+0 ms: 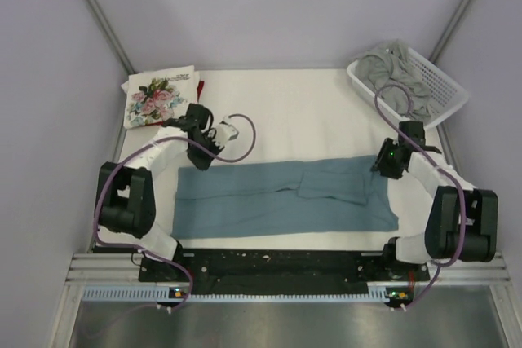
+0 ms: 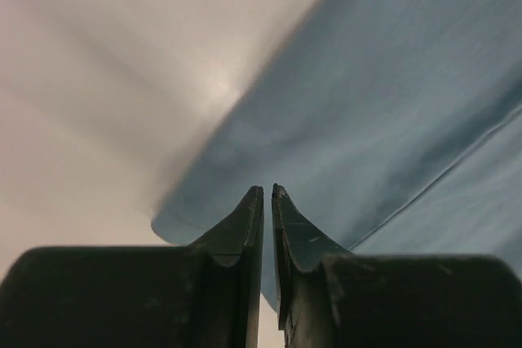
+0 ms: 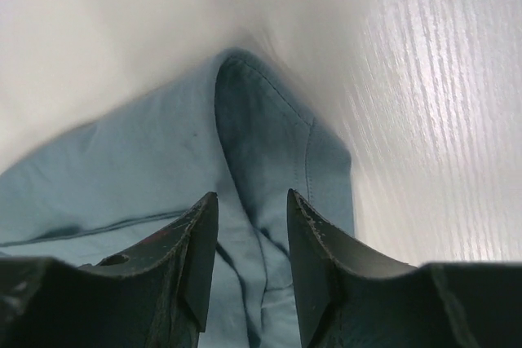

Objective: Fold and stack the t-shirts
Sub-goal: Rotate the tshirt 90 degrees

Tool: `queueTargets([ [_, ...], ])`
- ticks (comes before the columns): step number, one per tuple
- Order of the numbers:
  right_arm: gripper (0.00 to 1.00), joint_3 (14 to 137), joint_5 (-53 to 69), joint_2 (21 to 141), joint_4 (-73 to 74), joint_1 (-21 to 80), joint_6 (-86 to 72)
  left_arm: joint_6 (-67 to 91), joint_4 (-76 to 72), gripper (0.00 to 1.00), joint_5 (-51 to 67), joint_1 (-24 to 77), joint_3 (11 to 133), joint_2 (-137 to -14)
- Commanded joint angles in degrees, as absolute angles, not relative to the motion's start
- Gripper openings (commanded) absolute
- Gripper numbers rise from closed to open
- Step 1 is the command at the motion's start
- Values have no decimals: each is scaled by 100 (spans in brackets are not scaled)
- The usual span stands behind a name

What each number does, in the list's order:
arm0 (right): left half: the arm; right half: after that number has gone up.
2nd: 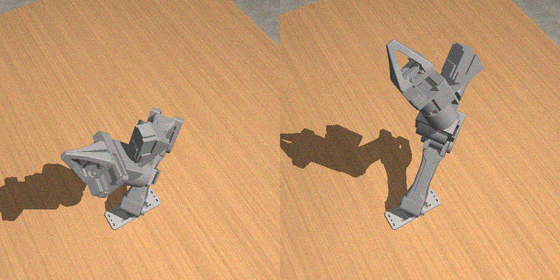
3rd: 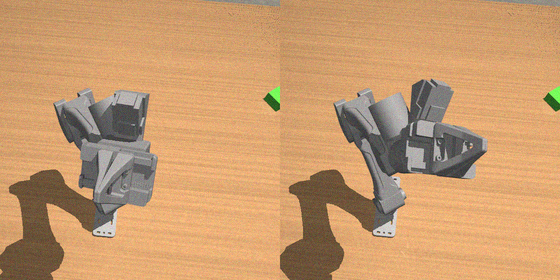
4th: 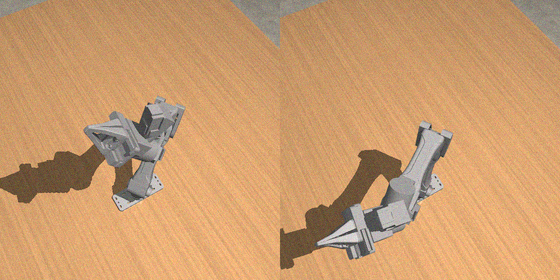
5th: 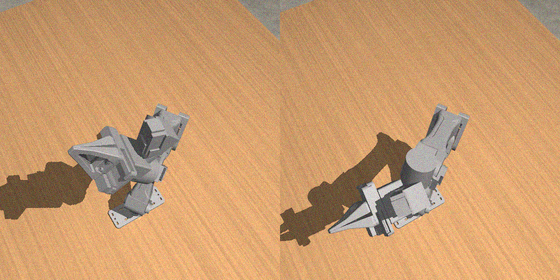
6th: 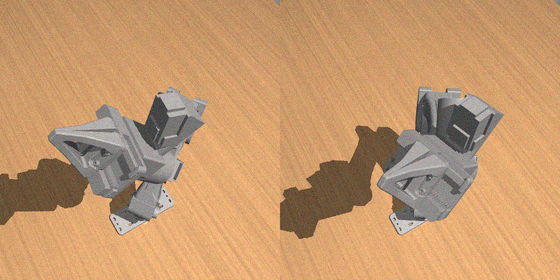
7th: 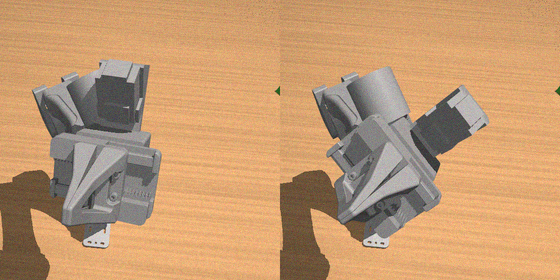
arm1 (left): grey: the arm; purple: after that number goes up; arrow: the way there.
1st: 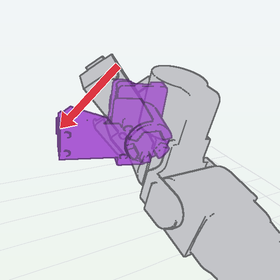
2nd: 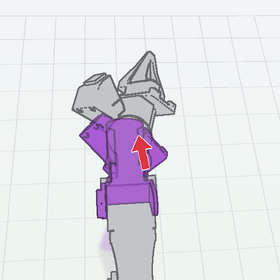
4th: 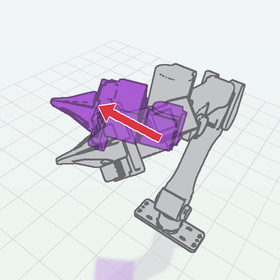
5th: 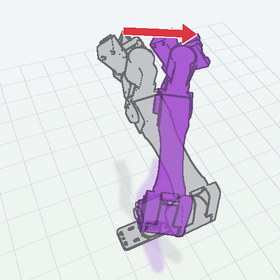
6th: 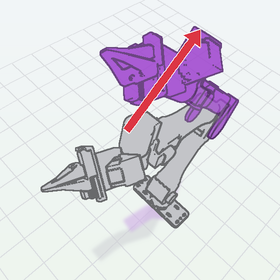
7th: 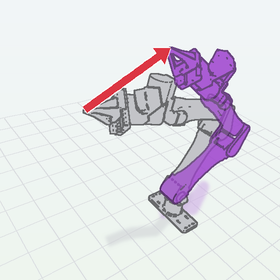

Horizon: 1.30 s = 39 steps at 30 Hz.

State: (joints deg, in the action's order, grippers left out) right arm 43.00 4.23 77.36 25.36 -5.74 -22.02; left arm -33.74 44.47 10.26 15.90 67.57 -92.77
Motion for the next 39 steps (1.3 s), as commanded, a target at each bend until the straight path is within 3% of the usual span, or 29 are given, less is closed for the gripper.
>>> queueTargets([
  [1,35,4544,676,8304,2163,-519,-2004,-3586,3912,13,81,1065,5803,-9008],
  [4,20,4588,756,8726,2031,-510,-2065,-3498,3841,10,53,713,5424,-9254],
  [8,10,4912,598,9192,2021,-396,-1960,-3489,3341,10,-605,571,4739,-9167],
  [14,8,6579,388,10465,2477,288,-1679,-3735,3419,10,-651,501,3877,-8755],
  [18,8,8274,123,11695,2969,694,-1669,-4112,3778,21,-536,484,3403,-8342],
  [25,16,11071,342,13279,3822,905,-1775,-4316,4648,24,-45,185,3637,-7700],
  [29,29,11733,422,13167,4008,932,-1635,-4333,5430,32,570,150,4331,-7445],
  [35,40,11138,27,11921,4043,932,-1441,-4123,5292,37,572,35,5079,-7725],
  [39,43,9479,-509,10804,3982,932,-1608,-3903,4993,37,448,-465,5527,-8322],
])
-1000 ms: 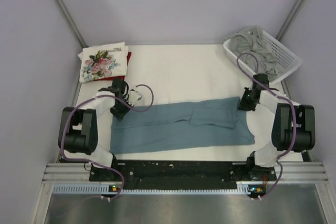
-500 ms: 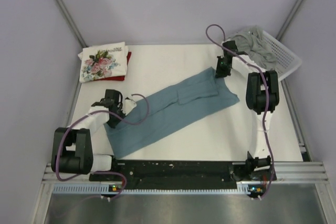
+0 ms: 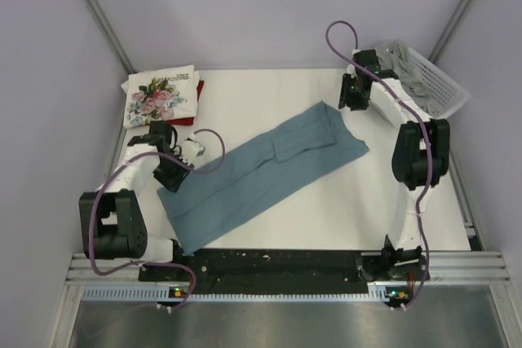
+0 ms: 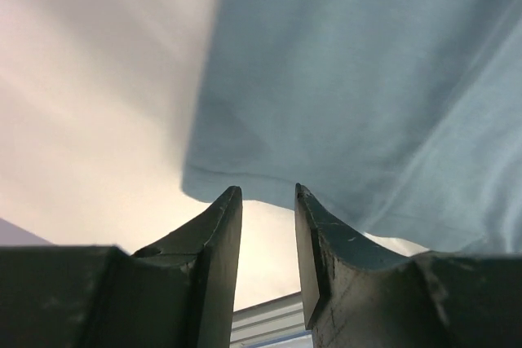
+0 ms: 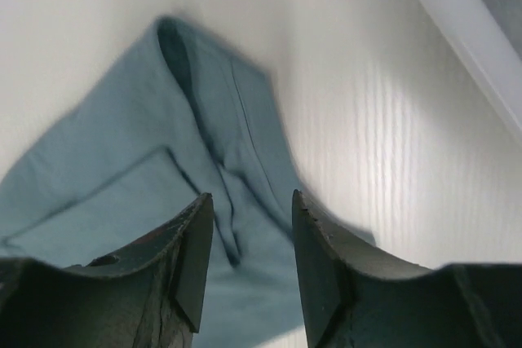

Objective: Fold and stack the t-shirts
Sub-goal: Rotate the tshirt 90 degrees

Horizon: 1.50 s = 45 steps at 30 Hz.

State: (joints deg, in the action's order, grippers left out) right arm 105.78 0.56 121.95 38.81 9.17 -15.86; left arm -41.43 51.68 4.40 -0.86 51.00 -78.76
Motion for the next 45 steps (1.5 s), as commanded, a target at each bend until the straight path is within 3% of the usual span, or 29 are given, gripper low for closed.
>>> queueTargets([
  [1,45,9092,-571,10584,3947,923,-1643,-3876,4923,37,457,-588,5624,-8445],
  [5,46,7676,-1176,10030,3727,923,-1793,-3841,4623,38,457,-852,5862,-8771],
  [7,47,7139,-1362,9871,3386,932,-1758,-3885,4544,44,518,-888,5845,-8833],
  [12,43,6715,-1064,10133,2804,923,-1547,-3937,4403,49,598,-888,5617,-8824],
  [18,13,7714,-1143,11274,2873,861,-1416,-4130,4359,49,711,-879,5169,-8675],
  [23,11,9847,-888,12592,3382,861,-1336,-4403,4307,49,695,-809,4931,-8613],
  [28,13,12335,-27,13981,4025,879,-1450,-4631,4386,49,677,-46,4598,-8780],
  [33,17,13753,141,14747,4140,905,-1547,-4746,4263,47,528,1517,3886,-8684],
  [40,21,14212,255,14933,3850,888,-1389,-4965,4885,45,1088,2188,3717,-8219],
  [45,38,13809,237,14363,3832,896,-1134,-5230,6028,45,2039,2197,4279,-7664],
])
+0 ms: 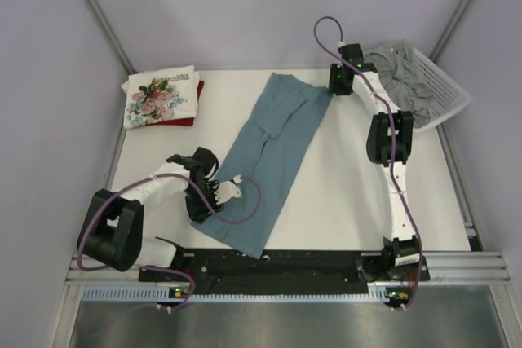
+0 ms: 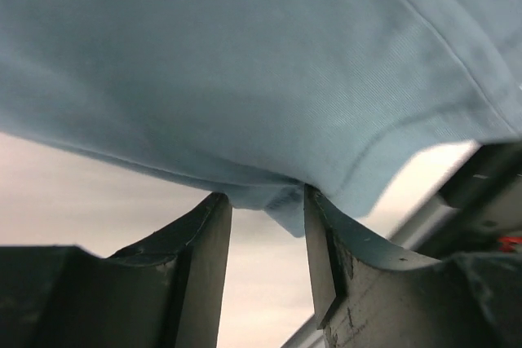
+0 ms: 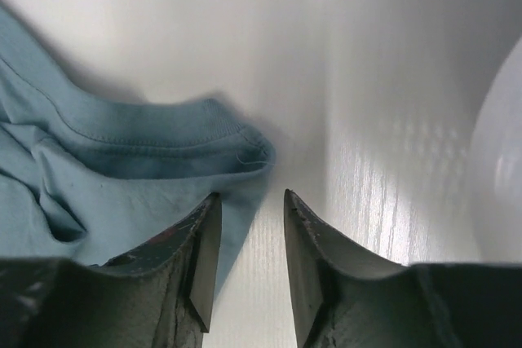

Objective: Fold and stack the t-shirts
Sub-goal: Rotate the tshirt 90 degrees

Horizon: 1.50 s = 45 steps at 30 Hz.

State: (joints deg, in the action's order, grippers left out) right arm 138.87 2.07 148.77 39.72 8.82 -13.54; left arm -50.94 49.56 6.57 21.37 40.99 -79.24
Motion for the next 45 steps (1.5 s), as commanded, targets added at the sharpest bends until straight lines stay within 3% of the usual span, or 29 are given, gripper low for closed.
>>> queueTargets([
  [1,40,13651,272,14144,3823,888,-1090,-5221,6090,45,2022,2189,4315,-7612],
  [7,48,12342,597,12361,3543,1194,-511,-4931,5757,46,1187,1820,4552,-7225],
  [10,49,11280,1035,11324,3122,1572,-45,-4904,5792,46,1300,1574,4903,-6944],
  [14,49,8849,2738,9602,1657,2371,657,-5236,6326,46,2587,1284,5369,-6558],
  [18,52,6079,4207,7879,-1390,3127,685,-5511,6329,47,4304,511,5406,-6153],
  [21,58,5003,4000,7235,-2102,3900,973,-5020,5776,48,4412,422,5117,-5916],
  [25,58,4966,3419,7260,-531,4999,1932,-4869,5590,49,4360,422,4791,-5573],
  [29,62,4519,3420,7216,-702,5913,2135,-4834,5607,50,3834,422,4597,-5056],
  [33,63,4307,2489,7399,-633,6871,2688,-4957,5730,52,3455,422,4386,-4606],
  [45,63,5044,1521,9086,219,8199,3884,-4816,5476,52,3173,422,3770,-4130],
])
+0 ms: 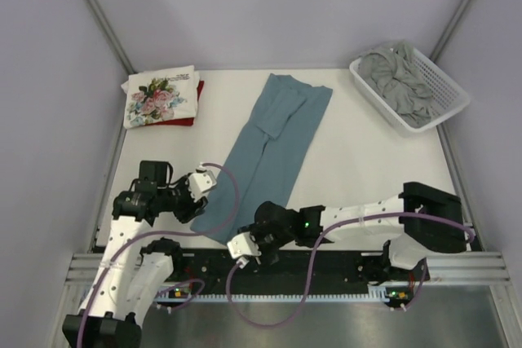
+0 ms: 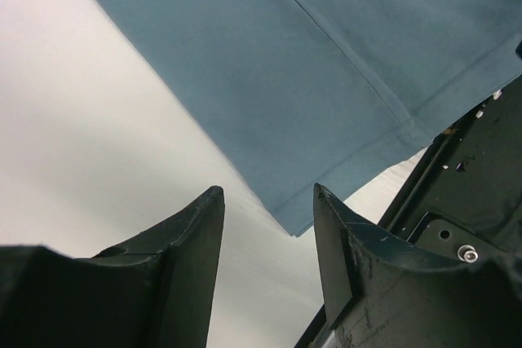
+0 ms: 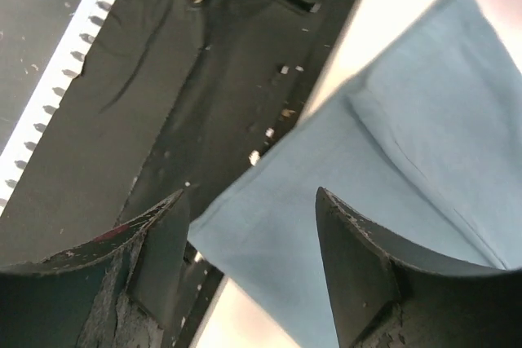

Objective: Fold and stack the t-shirts
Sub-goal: Rotate the tshirt 90 degrees, then grab the bottom of the folded rectangular tshirt with both arms

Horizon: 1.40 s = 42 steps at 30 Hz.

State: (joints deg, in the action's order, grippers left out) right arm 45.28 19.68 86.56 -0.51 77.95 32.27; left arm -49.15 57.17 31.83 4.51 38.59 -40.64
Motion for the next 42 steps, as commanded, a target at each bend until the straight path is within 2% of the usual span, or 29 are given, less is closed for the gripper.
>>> queueTargets([
  [1,61,5106,1503,9218,281,8261,3920,-4816,5476,53,3182,422,3788,-4183],
  [5,58,5256,1504,9334,895,8297,3999,-4983,5537,54,3199,422,3823,-4464],
  [9,58,5002,1310,8957,1265,8288,4122,-5142,5441,61,3357,509,4051,-4903],
  [14,57,4799,1090,9008,1231,8288,4359,-5377,5624,60,3375,1466,4464,-5747],
  [16,54,4816,1177,9201,1047,8288,4342,-5877,5940,59,3497,1547,4526,-6028],
  [21,26,4764,1354,9352,721,8297,4333,-6564,6328,60,3314,1547,4535,-6477],
  [22,15,4711,1327,9291,747,8288,4342,-6635,6319,60,3270,1547,4509,-6495],
  [24,1,4597,1179,9045,852,8297,4377,-6679,6197,61,3130,1625,4404,-6425],
  [28,0,4675,389,8702,1746,8279,4544,-6671,5871,62,2953,2222,4149,-6188],
  [32,0,4729,246,8482,2784,8279,4325,-6986,5661,63,3024,2881,3737,-5960],
  [42,0,4210,360,7813,2944,8279,4087,-7155,4879,66,2242,4068,2980,-5880],
])
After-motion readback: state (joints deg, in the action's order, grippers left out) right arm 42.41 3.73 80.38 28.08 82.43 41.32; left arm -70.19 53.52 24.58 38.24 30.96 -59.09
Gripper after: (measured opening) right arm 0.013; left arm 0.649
